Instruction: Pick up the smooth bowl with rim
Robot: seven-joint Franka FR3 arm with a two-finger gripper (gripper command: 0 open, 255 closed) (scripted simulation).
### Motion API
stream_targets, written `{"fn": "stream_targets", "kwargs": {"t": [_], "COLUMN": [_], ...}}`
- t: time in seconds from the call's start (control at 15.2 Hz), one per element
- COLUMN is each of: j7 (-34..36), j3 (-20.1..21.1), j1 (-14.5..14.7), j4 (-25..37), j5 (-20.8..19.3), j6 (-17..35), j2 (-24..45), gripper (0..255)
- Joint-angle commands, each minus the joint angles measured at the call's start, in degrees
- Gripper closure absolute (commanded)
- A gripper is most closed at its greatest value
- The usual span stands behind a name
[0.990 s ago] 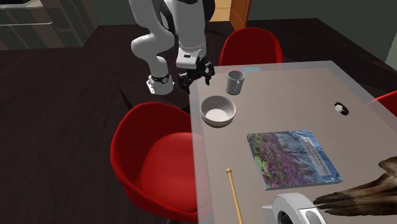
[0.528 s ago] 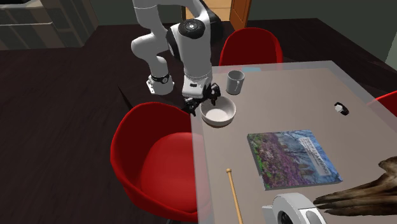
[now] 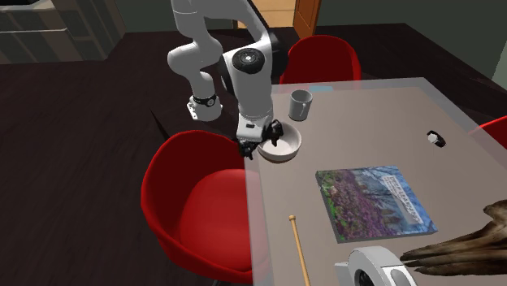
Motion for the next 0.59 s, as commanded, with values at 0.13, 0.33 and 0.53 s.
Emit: {"fn": "stream_targets", "kwargs": {"t": [0.13, 0.33, 0.53], "j7": [-0.3, -0.3, -0.3], "j3": [0.0, 0.0, 0.0], "j1": [0.0, 0.0, 0.0], "j4": [-0.5, -0.5, -0.5], "j5": [0.2, 0.2, 0.2], "j6": [1.0, 1.0, 1.0], "j2": [0.5, 0.6, 0.6], "gripper": [255, 255, 255]}}
